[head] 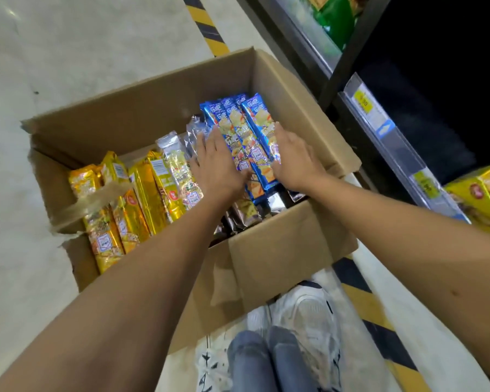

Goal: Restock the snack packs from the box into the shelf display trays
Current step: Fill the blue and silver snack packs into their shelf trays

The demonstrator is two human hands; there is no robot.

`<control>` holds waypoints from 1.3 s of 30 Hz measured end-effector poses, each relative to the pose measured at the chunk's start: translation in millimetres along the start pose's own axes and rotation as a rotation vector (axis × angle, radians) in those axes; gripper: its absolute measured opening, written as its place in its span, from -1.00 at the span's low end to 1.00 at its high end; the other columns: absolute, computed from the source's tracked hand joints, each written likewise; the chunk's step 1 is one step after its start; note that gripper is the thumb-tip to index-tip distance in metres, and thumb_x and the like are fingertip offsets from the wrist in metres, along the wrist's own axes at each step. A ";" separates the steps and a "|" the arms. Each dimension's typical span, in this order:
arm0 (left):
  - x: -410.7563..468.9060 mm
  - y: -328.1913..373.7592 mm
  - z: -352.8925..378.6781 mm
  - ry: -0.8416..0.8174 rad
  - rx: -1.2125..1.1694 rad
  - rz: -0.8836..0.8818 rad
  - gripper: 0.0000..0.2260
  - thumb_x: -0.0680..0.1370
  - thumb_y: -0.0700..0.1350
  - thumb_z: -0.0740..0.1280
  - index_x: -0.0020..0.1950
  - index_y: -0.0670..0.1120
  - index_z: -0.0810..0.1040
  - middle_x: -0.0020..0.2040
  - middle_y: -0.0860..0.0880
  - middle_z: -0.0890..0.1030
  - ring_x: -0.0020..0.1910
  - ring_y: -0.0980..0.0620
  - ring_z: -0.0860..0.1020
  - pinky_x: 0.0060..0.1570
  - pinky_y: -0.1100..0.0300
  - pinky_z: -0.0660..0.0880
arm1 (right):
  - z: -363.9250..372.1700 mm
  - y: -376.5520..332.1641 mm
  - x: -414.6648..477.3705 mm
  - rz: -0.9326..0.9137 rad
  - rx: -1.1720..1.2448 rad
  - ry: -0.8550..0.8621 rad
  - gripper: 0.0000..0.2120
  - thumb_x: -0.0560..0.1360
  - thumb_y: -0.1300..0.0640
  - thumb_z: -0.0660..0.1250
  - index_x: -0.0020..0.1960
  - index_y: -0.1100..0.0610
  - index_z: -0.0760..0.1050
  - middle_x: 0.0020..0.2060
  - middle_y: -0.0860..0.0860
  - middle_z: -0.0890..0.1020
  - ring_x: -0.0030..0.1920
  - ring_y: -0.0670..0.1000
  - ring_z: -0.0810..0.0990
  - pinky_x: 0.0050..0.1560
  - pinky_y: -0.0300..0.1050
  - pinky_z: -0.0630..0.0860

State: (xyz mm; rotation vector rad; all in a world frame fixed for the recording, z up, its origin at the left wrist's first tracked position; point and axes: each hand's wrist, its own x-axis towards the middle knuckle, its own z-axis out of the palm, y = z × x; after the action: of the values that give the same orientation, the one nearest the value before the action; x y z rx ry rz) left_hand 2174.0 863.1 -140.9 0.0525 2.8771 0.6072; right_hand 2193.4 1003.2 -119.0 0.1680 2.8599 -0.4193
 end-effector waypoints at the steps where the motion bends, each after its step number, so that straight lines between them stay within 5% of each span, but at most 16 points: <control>1: 2.0 -0.6 0.5 0.030 -0.058 -0.013 -0.06 0.37 0.07 0.50 0.54 -0.12 -0.02 0.52 -0.07 0.19 0.53 -0.05 0.00 0.41 -0.08 0.13 | 0.4 -0.3 0.2 0.014 0.003 -0.012 -0.28 0.52 0.16 0.26 0.53 0.22 -0.07 0.37 0.21 0.34 0.35 0.24 0.34 0.29 0.04 0.31; 7: 24.4 0.9 -10.0 0.046 -0.110 -0.107 -0.41 0.33 0.15 0.51 0.24 -0.04 0.41 0.26 -0.09 0.46 0.38 -0.07 0.24 0.28 -0.02 0.21 | 1.3 1.5 2.4 0.061 0.046 0.002 -0.48 0.47 0.14 0.36 0.36 0.23 0.27 0.22 0.18 0.52 0.22 0.23 0.47 0.15 0.03 0.42; 17: 10.9 2.7 1.8 -0.017 -0.156 0.069 -0.43 0.44 0.12 0.41 0.33 0.03 0.24 0.29 -0.11 0.34 0.41 -0.08 0.18 0.27 0.01 0.16 | 4.7 -1.8 -2.3 -0.028 0.030 0.041 -0.58 0.53 0.09 0.25 0.34 0.03 0.19 0.12 0.17 0.54 0.09 0.27 0.52 0.02 0.06 0.44; 21: 10.1 -1.6 2.7 0.033 -0.305 0.014 -0.38 0.33 0.12 0.50 0.25 0.07 0.24 0.20 -0.05 0.48 0.35 0.00 0.26 0.17 0.05 0.19 | 0.5 -0.3 -3.6 0.098 0.184 0.044 -0.44 0.47 0.08 0.33 0.37 0.04 0.13 0.12 0.17 0.58 0.07 0.27 0.56 0.07 0.10 0.51; 23: 7.0 0.1 -5.9 0.037 -0.355 -0.030 -0.31 0.29 0.11 0.54 0.29 0.06 0.25 0.15 -0.03 0.55 0.32 -0.01 0.34 0.22 0.01 0.26 | -5.7 -3.0 -5.3 0.190 0.339 0.053 -0.44 0.43 0.08 0.38 0.37 0.08 0.26 0.16 0.15 0.57 0.17 0.22 0.52 0.17 0.01 0.46; 25: 1.9 2.7 -19.5 0.010 -0.442 -0.082 -0.29 0.28 0.05 0.57 0.33 -0.02 0.32 0.14 -0.02 0.60 0.24 -0.01 0.47 0.23 0.00 0.36 | -14.4 -7.4 -8.4 0.255 0.549 0.093 -0.66 0.38 0.12 0.43 0.13 0.04 0.48 0.10 0.09 0.63 0.14 0.12 0.56 0.18 -0.02 0.49; 27: -5.2 4.7 -36.3 -0.034 -0.607 -0.092 -0.39 0.28 -0.09 0.58 0.27 -0.11 0.44 0.10 -0.06 0.63 0.12 -0.02 0.57 0.16 -0.02 0.49 | -27.7 -14.3 -15.7 0.316 0.750 0.118 -0.74 0.32 0.19 0.45 -0.06 -0.02 0.47 -0.02 0.05 0.68 0.01 0.08 0.63 0.10 0.09 0.56; 31: -21.0 16.1 -85.6 -0.066 -0.757 -0.011 -0.44 0.30 -0.29 0.55 0.25 -0.15 0.48 0.08 -0.09 0.62 0.07 -0.06 0.60 -0.04 0.10 0.59 | -70.1 -32.4 -36.5 0.285 0.946 0.113 -0.60 0.33 0.33 0.46 0.08 0.08 0.42 -0.04 0.06 0.64 -0.01 0.07 0.63 0.08 0.12 0.57; 35: -38.5 32.7 -147.8 -0.098 -0.778 0.081 -0.49 0.34 -0.27 0.52 0.26 -0.12 0.51 -0.02 -0.15 0.63 -0.16 0.04 0.57 -0.06 0.07 0.57 | -113.3 -50.3 -63.8 0.252 0.992 0.138 -0.62 0.34 0.28 0.48 0.09 0.11 0.45 -0.01 0.13 0.64 0.03 0.15 0.62 0.09 0.16 0.57; 39: -73.2 44.0 -208.1 -0.167 -0.795 0.160 -0.56 0.36 -0.28 0.51 0.19 -0.11 0.52 -0.02 -0.24 0.64 -0.12 -0.04 0.60 -0.03 -0.03 0.57 | -164.1 -68.0 -109.2 0.175 0.938 0.181 -0.68 0.38 0.28 0.48 0.06 0.12 0.45 -0.28 0.02 0.57 -0.16 0.05 0.57 0.00 -0.04 0.53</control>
State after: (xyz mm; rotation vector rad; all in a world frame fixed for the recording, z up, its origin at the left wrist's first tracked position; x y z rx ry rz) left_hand 2203.3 815.3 76.9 0.1996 2.2901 1.6283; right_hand 2251.6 978.5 79.6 0.6280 2.5233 -1.7293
